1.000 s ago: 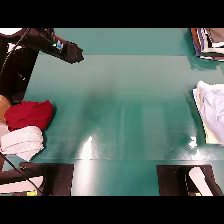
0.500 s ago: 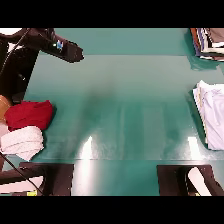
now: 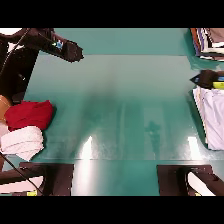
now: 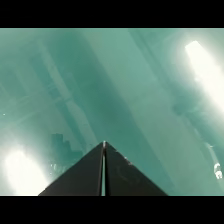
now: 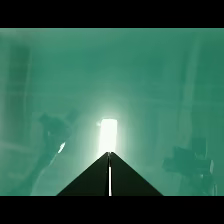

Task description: Fold the shirts.

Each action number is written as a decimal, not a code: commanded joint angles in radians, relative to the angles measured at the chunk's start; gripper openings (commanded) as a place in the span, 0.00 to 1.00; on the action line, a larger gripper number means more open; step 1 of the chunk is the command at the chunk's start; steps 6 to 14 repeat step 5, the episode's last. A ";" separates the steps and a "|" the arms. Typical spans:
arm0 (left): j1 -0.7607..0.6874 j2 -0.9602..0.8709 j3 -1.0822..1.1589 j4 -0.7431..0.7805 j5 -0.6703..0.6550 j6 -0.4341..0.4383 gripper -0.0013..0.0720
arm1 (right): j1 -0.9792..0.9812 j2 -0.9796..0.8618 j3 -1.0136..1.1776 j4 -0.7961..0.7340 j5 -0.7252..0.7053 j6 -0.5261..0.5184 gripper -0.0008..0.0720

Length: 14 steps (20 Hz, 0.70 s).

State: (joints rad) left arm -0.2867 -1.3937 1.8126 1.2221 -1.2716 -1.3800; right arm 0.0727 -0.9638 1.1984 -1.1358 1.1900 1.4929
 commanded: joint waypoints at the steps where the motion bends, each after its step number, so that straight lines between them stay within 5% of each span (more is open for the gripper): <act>1: 0.000 0.001 0.000 0.000 0.001 0.000 0.05 | 0.111 -0.047 0.013 0.008 -0.009 -0.010 0.03; 14: 0.000 0.001 0.000 0.000 0.001 0.000 0.05 | 0.115 -0.048 0.013 0.010 -0.005 -0.010 0.03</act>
